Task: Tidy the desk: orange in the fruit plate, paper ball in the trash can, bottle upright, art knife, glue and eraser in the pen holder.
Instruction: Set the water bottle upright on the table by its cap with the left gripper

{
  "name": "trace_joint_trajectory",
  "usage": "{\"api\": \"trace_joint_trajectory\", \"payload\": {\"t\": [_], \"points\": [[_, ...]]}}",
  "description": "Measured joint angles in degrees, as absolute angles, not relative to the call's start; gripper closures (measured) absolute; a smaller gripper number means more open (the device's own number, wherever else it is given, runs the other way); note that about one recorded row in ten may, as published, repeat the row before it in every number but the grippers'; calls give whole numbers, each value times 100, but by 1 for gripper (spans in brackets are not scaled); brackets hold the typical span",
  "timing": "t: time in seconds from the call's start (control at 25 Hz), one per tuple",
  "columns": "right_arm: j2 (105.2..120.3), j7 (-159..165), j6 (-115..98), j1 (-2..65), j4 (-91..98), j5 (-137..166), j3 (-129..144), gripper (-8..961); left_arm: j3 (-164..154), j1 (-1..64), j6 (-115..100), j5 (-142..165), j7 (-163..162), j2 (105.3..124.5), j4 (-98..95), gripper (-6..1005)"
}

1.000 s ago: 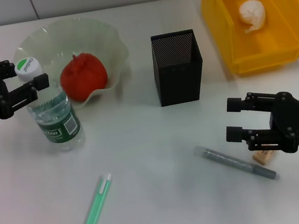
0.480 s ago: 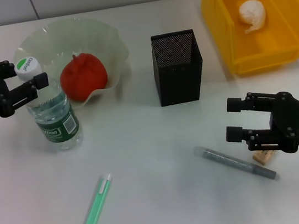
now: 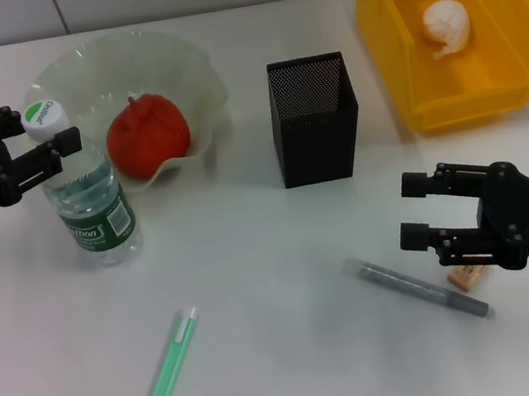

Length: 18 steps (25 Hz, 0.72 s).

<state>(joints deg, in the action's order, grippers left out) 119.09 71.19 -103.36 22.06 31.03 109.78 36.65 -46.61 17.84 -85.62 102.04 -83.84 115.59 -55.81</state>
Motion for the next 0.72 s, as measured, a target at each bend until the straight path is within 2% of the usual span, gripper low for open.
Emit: {"api": "trace_joint_trajectory", "payload": {"t": [0.72], "points": [[11909, 7119, -10336, 2249, 3024, 10984, 3665, 213, -4637, 1786, -8436, 10218, -8415, 11556, -5434, 429]]}}
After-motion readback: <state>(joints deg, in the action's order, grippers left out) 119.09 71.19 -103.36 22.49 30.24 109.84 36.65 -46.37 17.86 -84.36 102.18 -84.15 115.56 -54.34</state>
